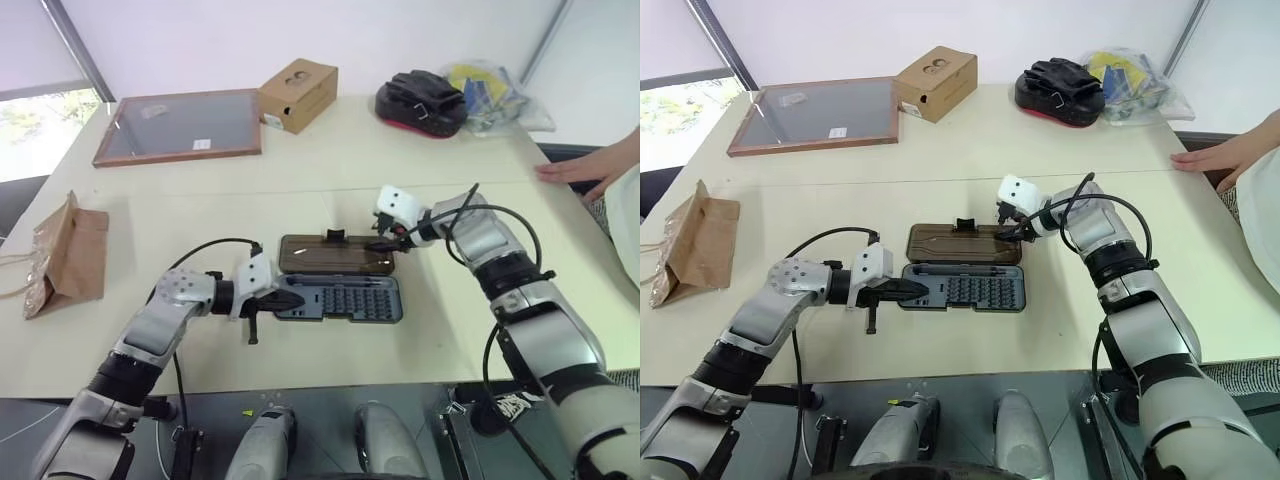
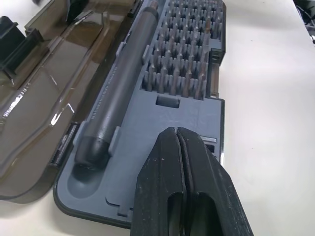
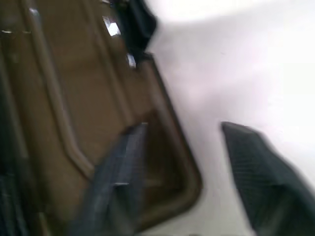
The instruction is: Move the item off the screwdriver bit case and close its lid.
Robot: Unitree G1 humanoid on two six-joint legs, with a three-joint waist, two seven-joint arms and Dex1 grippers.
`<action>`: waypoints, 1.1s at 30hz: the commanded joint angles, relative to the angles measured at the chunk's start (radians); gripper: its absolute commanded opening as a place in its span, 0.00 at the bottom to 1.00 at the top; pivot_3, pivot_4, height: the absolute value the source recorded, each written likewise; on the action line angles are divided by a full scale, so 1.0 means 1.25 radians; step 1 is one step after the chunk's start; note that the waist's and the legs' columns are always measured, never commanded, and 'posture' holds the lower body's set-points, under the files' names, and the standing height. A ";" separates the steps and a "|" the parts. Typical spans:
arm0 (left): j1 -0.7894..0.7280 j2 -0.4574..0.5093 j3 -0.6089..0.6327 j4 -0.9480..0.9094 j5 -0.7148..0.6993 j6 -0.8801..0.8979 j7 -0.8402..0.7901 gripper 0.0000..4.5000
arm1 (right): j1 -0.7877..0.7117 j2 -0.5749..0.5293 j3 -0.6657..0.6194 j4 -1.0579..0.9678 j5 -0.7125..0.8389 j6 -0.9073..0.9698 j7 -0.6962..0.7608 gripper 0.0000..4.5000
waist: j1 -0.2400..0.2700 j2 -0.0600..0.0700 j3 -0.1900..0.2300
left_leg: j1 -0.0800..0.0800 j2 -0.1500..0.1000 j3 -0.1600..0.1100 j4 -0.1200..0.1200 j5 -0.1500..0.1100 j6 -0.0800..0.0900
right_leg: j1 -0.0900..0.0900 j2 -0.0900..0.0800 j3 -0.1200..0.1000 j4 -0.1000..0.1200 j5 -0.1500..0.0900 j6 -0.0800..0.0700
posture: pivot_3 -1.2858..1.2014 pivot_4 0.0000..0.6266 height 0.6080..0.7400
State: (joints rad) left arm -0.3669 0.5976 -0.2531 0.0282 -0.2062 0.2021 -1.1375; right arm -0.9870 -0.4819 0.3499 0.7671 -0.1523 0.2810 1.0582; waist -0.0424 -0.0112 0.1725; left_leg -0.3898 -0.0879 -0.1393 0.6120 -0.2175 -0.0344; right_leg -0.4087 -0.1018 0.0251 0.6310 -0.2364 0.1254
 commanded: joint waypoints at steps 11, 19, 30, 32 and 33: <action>-0.004 -0.001 0.007 0.011 0.017 -0.024 0.023 0.00 | -0.131 0.099 -0.017 0.350 -0.040 -0.052 -0.010 0.36 | -0.005 0.000 0.000 | 0.001 0.000 0.000 0.000 0.000 0.000 | 0.000 0.000 0.000 0.000 0.000 0.000 | 0.52 0.24 1.00; 0.010 0.006 0.020 -0.003 0.017 -0.023 0.031 0.00 | -0.111 0.111 -0.004 0.377 -0.074 -0.076 0.029 0.00 | -0.012 -0.001 -0.001 | 0.005 0.000 0.000 -0.001 0.000 0.000 | 0.004 0.001 0.001 0.000 0.000 0.000 | 0.52 0.24 1.00; -0.038 -0.031 0.071 0.015 -0.021 0.014 0.084 0.00 | -0.107 0.072 0.032 0.286 -0.142 -0.241 -0.051 0.00 | -0.016 -0.001 -0.001 | 0.006 0.000 0.000 -0.001 0.000 0.000 | 0.004 0.001 0.001 0.000 0.000 0.000 | 0.52 0.24 1.00; -0.079 -0.057 0.118 0.028 -0.058 0.054 0.120 0.00 | -0.104 0.050 0.039 0.227 -0.157 -0.287 -0.073 0.00 | -0.015 0.000 0.000 | 0.005 0.000 -0.001 0.000 0.000 0.000 | 0.004 0.001 0.001 0.000 0.000 0.000 | 0.52 0.24 1.00; -0.098 -0.067 0.137 0.035 -0.073 0.071 0.135 0.00 | -0.100 0.040 0.043 0.198 -0.165 -0.306 -0.084 0.00 | -0.012 0.000 0.000 | 0.005 0.000 -0.001 0.000 0.000 0.000 | 0.004 0.001 0.001 0.000 0.000 0.000 | 0.52 0.24 1.00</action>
State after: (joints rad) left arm -0.4355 0.5135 -0.1750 0.0731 -0.2588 0.2666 -1.0304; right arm -1.1150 -0.4068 0.3805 1.0587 -0.3100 -0.0648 0.9834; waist -0.0579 -0.0109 0.1725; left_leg -0.3865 -0.0876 -0.1403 0.6127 -0.2177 -0.0349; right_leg -0.4060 -0.1005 0.0257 0.6318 -0.2365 0.1254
